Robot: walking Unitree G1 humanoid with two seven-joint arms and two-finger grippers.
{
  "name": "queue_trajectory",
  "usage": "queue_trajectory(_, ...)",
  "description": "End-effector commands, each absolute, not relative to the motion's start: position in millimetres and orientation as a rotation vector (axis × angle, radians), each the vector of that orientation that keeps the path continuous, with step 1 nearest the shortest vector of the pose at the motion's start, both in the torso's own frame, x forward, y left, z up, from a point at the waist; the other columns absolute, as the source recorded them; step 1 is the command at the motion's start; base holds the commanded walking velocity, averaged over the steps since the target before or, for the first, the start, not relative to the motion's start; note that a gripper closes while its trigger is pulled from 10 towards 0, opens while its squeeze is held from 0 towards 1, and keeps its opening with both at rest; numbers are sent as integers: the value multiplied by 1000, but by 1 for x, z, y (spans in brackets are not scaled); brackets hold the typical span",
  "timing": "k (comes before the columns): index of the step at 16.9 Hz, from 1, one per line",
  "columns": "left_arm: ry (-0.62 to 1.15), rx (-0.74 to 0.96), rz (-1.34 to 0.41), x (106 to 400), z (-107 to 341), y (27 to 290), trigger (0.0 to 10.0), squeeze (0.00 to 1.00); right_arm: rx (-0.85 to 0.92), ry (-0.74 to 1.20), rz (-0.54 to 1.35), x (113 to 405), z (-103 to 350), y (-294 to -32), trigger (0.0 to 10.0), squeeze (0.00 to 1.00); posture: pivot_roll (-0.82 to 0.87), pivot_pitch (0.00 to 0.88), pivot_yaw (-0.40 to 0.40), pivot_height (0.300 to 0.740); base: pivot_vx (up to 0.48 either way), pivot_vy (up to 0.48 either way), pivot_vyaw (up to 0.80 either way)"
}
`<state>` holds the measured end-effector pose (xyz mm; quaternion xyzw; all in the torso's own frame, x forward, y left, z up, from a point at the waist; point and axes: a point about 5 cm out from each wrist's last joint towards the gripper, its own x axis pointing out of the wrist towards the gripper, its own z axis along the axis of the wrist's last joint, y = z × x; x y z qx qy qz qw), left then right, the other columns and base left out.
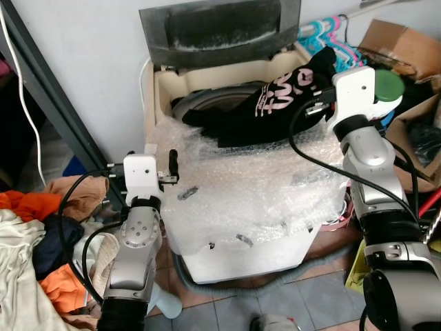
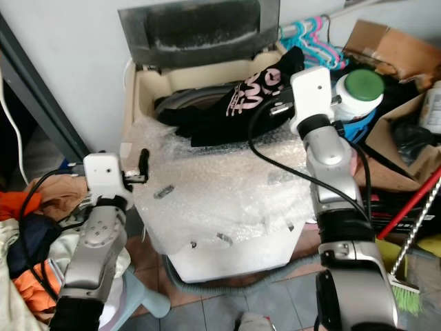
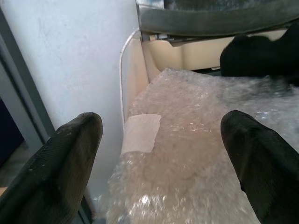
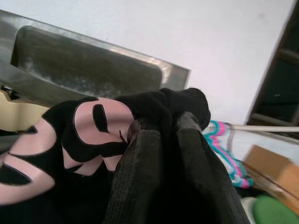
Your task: Clothes washing
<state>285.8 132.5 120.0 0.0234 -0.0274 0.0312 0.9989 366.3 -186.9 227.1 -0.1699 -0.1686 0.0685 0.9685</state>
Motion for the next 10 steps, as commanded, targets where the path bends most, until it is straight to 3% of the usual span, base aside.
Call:
queue_trajectory(1,-45,69,79,285,118,140,10000,0,-330,-400,179,370,243,-175,10000,0,-21,0,78,740,0,0,0)
queue_trajectory(6,-40,66,70,285,117,139,10000,0,-302,-390,405,376,254,-148,10000,0,-23,0,79,740,0,0,0)
queue_trajectory(7,-38,67,71,286,117,138,10000,0,-293,-378,593,370,254,-124,10000,0,-19,0,75,740,0,0,0)
queue_trajectory(10,-36,68,78,286,117,138,10000,0,-291,-295,471,382,245,-129,10000,0,-15,0,68,740,0,0,0)
